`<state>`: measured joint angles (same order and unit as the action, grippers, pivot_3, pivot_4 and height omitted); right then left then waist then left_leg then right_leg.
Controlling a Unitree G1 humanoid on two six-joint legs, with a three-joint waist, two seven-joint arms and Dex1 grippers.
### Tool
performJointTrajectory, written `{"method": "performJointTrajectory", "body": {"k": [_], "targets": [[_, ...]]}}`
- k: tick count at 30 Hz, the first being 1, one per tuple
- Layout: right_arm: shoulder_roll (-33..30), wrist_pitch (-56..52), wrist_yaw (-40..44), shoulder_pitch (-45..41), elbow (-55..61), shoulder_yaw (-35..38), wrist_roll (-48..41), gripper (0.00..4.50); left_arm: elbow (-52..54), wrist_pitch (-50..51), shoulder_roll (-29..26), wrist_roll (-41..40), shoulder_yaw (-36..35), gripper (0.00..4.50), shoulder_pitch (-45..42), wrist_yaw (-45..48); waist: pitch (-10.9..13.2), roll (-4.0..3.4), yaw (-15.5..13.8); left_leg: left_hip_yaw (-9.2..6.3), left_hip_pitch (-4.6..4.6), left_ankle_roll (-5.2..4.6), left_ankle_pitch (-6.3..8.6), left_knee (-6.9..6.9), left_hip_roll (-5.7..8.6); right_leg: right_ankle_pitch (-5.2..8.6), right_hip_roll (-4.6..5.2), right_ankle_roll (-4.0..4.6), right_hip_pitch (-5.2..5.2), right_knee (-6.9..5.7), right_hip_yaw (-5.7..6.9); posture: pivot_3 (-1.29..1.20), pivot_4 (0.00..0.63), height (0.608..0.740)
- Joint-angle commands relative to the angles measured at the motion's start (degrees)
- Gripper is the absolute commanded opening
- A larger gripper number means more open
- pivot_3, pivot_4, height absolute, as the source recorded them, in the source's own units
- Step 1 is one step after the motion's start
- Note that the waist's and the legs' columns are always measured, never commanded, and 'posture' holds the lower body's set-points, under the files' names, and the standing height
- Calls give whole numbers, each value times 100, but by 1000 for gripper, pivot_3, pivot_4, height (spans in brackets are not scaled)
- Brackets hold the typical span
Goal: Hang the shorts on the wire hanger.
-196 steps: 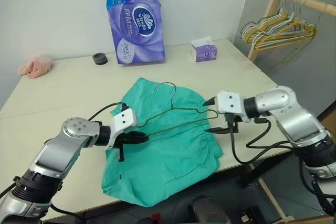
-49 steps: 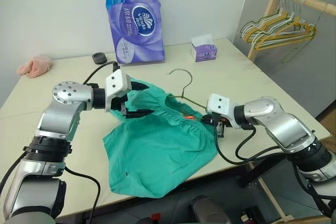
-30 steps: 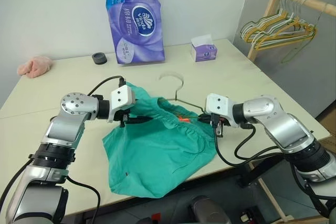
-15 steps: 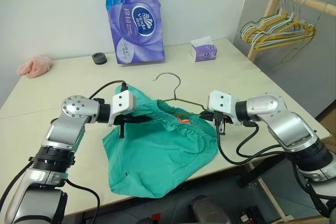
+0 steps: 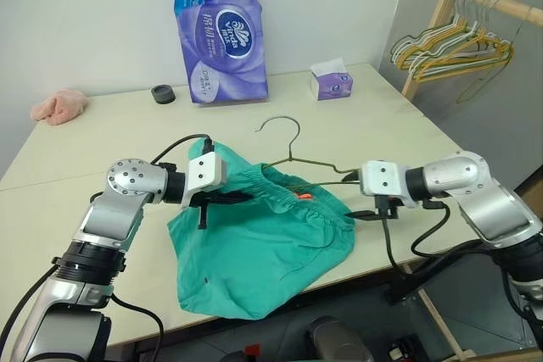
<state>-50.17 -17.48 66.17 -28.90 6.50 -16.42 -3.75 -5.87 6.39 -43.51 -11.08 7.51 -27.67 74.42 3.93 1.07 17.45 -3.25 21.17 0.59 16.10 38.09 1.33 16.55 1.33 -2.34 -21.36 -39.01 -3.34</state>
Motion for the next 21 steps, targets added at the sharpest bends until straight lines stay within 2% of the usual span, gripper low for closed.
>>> {"method": "performJointTrajectory", "body": {"k": [1, 3, 7, 11, 13, 21], "targets": [[-90, -44, -121, 384, -253, 606, -281, 4484, -1, 49, -101, 34, -171, 0, -31, -185, 0, 1, -4, 2, 0, 0, 0, 0, 0, 0, 0, 0, 0, 0, -1, -315, 23, 740], [12, -132, -174, 614, -235, 835, -479, 4484, -3, 45, -122, 32, -163, 0, -22, -191, 0, 0, -1, 0, -1, 0, 0, 0, 0, 0, 0, 0, 1, -1, 0, -318, 26, 740], [297, -956, -280, 1259, 116, 1349, -1245, 4484, -4, 46, -141, 31, -156, 0, -12, -178, 1, -2, 19, 1, -4, -1, 0, -3, -3, 0, -5, 0, 1, -5, -2, -321, 29, 740], [874, -1840, -926, 1836, 855, 1604, -1844, 4484, -24, 29, -152, 42, -143, 0, -16, -147, 0, 0, 11, 0, -3, -1, 0, -2, -2, 0, -4, -1, 3, -4, -2, -322, 31, 740], [1078, -2129, -1202, 1991, 1028, 1525, -1856, 4484, -40, 24, -149, 44, -135, 0, -28, -141, 0, -1, 11, -2, -4, -1, 0, -2, -3, 1, -5, -1, 3, -5, -2, -322, 31, 740], [2074, -1983, -2294, 2030, 856, 1045, -1386, 4484, -46, 8, -137, 48, -130, 0, -26, -137, -1, -1, 1, 0, -4, -1, 0, -2, -1, 1, -4, -1, 1, -4, -4, -315, 29, 740]]}}
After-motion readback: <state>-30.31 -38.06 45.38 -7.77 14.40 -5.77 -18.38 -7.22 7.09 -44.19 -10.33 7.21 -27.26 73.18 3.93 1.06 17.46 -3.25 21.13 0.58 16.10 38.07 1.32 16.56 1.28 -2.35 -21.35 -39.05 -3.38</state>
